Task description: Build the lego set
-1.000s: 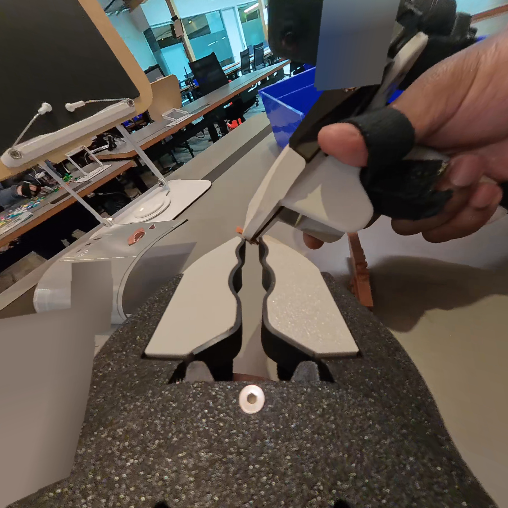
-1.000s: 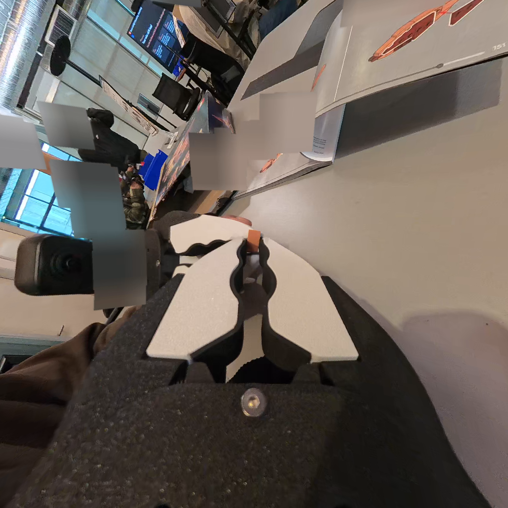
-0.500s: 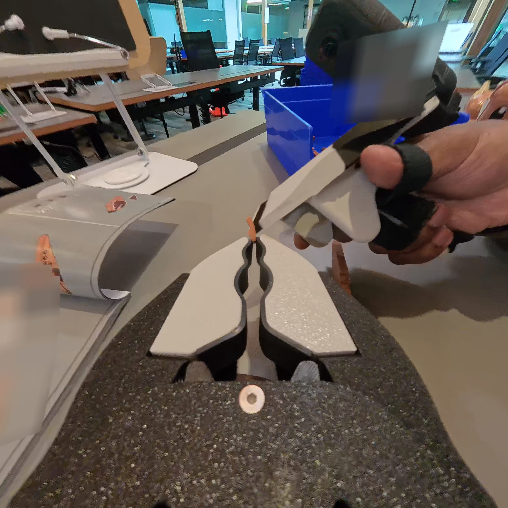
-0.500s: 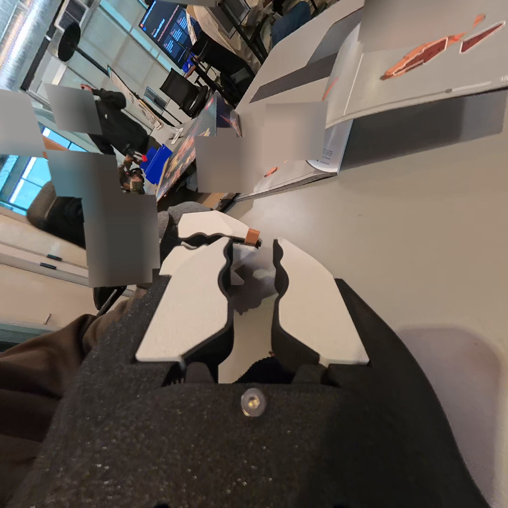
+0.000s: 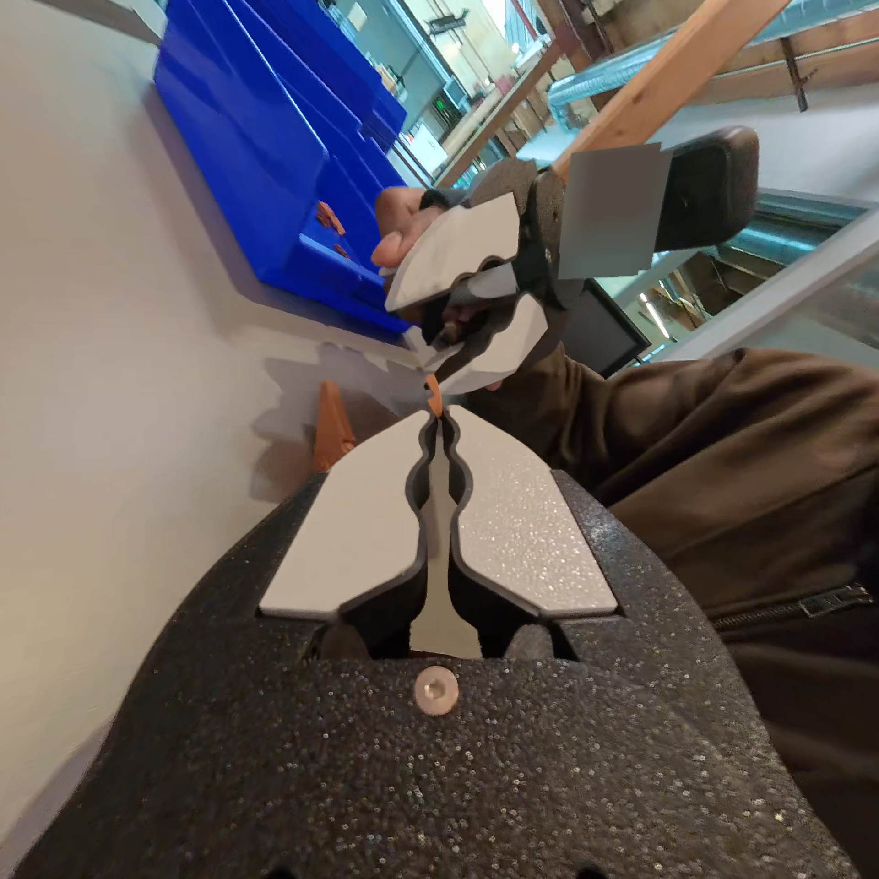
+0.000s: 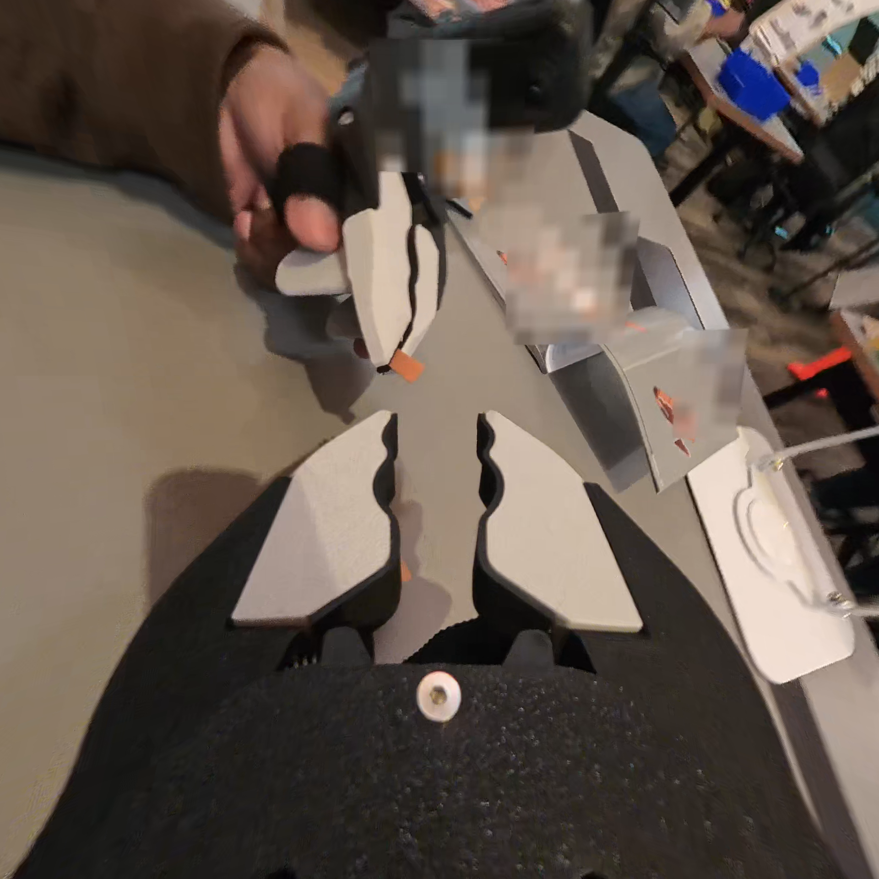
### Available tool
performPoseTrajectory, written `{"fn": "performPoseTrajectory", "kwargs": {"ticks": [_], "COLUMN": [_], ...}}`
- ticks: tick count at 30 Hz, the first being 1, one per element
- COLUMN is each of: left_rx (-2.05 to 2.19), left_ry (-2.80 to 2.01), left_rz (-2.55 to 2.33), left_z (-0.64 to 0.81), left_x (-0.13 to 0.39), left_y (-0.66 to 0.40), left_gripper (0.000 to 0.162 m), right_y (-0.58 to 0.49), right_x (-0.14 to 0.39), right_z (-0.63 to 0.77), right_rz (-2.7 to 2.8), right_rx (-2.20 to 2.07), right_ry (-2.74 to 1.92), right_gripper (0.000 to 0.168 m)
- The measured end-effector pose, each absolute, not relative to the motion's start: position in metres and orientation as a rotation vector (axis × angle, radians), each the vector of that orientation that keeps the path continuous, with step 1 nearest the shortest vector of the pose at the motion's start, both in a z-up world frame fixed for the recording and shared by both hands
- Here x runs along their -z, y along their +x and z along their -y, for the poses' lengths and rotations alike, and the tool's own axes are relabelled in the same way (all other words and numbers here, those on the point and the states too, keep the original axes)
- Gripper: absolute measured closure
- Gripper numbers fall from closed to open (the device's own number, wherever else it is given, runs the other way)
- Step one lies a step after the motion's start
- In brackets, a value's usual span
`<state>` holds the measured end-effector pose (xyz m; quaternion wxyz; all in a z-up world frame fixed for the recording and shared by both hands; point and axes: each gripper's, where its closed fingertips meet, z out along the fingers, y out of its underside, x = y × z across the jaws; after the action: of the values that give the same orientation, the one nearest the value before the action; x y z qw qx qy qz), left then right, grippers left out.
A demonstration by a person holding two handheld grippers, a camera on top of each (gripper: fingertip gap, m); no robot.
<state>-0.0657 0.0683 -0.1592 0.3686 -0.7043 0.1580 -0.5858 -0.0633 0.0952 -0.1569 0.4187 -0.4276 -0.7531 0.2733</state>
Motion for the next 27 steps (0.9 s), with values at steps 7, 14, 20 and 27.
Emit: {"fn": "performPoseTrajectory", "kwargs": {"ticks": [7,14,20,27], "left_rx": [1.557,1.569,1.558,1.205], "left_ry": [-1.868,-1.899,-1.921,-1.999], "left_rz": [-0.461,-0.523,-0.560,-0.634], "left_z": [-0.059,-0.052,-0.049,-0.066], "left_x": [0.169,0.173,0.177,0.196], "left_y": [-0.052,-0.046,-0.042,-0.056], "left_gripper": [0.160,0.160,0.160,0.133], "right_y": [-0.057,-0.056,-0.055,-0.049], "right_x": [0.161,0.168,0.178,0.174], "right_z": [-0.068,-0.057,-0.057,-0.079], "right_rz": [2.003,2.066,2.108,2.023], "right_rx": [-0.639,-0.624,-0.573,-0.620], "right_ry": [-0.808,-0.745,-0.744,-0.962], "right_gripper": [0.148,0.148,0.158,0.161]}}
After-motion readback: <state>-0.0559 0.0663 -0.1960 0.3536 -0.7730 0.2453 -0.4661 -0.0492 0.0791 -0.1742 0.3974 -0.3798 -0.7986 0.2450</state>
